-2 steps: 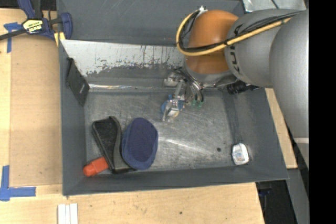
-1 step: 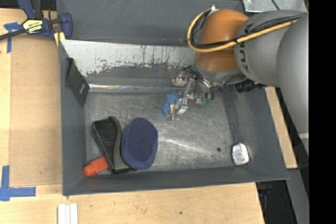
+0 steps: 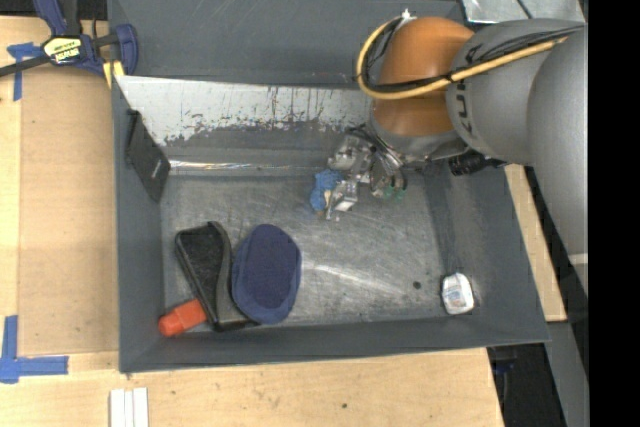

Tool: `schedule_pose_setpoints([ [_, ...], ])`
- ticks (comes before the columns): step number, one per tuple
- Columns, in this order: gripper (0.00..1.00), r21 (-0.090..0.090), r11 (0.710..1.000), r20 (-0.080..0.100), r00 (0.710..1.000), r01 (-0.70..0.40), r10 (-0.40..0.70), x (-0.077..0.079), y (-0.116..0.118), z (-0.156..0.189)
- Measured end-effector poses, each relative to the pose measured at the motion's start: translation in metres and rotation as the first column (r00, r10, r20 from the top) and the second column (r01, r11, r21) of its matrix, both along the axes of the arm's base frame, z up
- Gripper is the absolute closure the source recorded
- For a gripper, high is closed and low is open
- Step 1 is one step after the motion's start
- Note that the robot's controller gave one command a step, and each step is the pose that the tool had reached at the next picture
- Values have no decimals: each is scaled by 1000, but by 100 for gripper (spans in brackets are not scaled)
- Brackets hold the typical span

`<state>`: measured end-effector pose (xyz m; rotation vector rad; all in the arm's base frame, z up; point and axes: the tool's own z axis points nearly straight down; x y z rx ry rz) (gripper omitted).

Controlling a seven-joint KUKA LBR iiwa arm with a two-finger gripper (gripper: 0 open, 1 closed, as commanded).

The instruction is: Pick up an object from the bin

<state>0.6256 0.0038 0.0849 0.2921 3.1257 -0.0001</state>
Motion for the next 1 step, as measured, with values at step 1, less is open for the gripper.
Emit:
schedule_pose_setpoints([
  [1, 100, 0, 999, 10, 999, -46, 46, -9, 18, 121],
])
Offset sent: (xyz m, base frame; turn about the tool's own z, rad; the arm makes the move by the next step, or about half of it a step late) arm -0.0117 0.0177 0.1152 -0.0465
